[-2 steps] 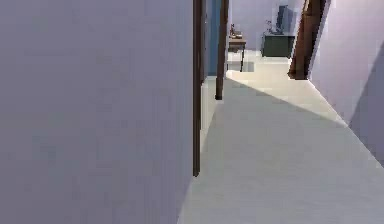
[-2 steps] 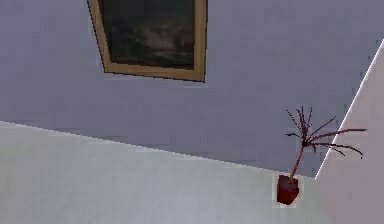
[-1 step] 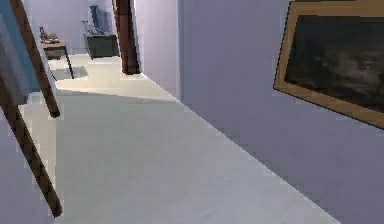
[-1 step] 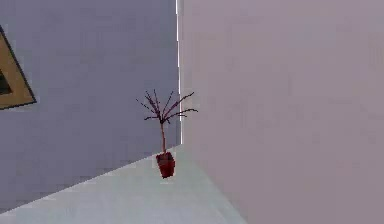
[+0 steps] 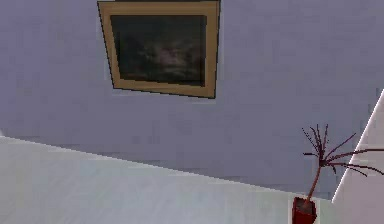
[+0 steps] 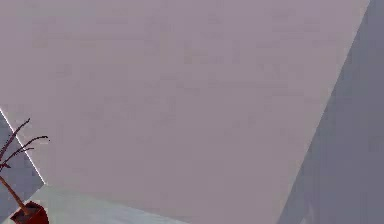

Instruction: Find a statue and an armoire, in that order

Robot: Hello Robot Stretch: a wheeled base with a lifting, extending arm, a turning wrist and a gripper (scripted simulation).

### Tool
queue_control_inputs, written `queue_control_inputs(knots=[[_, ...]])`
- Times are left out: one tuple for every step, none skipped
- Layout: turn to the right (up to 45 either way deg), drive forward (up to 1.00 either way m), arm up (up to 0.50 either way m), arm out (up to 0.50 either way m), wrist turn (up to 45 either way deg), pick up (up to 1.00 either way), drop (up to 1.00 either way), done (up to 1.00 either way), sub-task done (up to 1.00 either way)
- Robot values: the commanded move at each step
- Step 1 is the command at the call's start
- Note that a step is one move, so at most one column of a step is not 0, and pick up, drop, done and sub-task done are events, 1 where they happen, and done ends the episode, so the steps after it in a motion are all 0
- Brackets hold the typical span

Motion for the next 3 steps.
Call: queue_control_inputs(knots=[[18.0, 0.0, 0.0, 0.0, 0.0, 0.0, 0.0, 0.0, 0.0], [0.0, 0.15, 0.0, 0.0, 0.0, 0.0, 0.0, 0.0, 0.0], [-45.0, 0.0, 0.0, 0.0, 0.0, 0.0, 0.0, 0.0, 0.0]])
